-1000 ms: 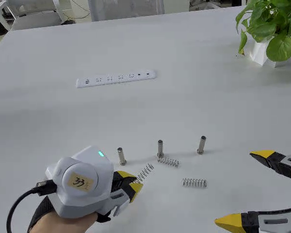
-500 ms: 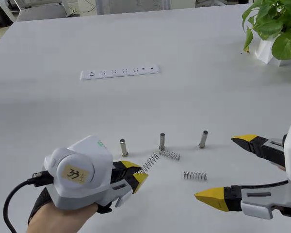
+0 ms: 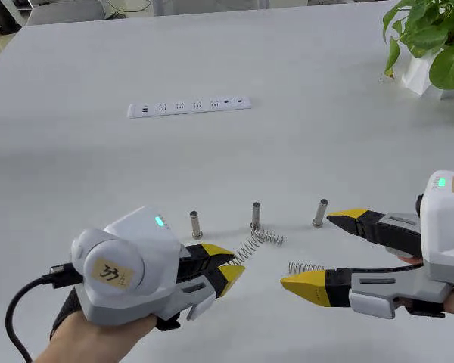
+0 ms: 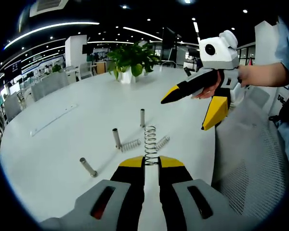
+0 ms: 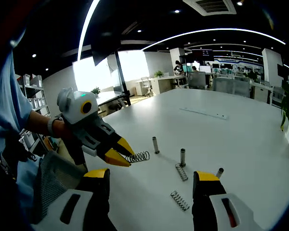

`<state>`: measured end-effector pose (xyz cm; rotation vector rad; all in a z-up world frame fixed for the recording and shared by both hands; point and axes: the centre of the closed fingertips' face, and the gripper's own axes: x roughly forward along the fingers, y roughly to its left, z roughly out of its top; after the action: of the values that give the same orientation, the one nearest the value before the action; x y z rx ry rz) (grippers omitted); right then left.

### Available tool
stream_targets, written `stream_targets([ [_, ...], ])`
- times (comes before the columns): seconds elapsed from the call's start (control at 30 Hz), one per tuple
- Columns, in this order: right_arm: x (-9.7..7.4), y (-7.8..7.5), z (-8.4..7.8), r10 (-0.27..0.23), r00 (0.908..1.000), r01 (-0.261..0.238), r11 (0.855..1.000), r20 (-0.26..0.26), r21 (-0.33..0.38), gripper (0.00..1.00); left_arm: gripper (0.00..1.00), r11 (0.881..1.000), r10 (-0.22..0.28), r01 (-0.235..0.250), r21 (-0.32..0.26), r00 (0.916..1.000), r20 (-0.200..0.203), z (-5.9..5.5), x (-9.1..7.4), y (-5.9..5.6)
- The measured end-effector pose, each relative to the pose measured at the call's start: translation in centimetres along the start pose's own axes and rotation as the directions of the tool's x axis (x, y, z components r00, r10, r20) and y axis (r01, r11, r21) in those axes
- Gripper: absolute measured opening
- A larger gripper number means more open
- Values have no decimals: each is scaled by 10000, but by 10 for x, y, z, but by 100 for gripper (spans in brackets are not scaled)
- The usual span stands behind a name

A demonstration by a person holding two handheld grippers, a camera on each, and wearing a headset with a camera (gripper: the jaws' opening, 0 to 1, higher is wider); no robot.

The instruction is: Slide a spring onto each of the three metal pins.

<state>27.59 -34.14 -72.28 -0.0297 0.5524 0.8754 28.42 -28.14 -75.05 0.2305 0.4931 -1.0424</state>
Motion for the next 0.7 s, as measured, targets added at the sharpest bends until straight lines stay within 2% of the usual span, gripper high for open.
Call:
stream_targets([
  [0.17,3,4,5,392,9990,-400,9983,201,421,61,7,9992,-312,308,246,9994,173,5,1,-6],
  [0.27,4,7,8,673,9972,-695,9951,334,698,51,7,9979,-537,521,388,9978,397,11,1,-11],
  [0.53,6,14,14,1145,9904,-1238,9838,772,1299,33,6,9959,-724,683,591,9949,708,19,0,-16],
  [0.7,8,13,15,1227,9879,-1375,9761,954,1685,30,6,9949,-848,796,625,9927,853,22,-1,-19],
])
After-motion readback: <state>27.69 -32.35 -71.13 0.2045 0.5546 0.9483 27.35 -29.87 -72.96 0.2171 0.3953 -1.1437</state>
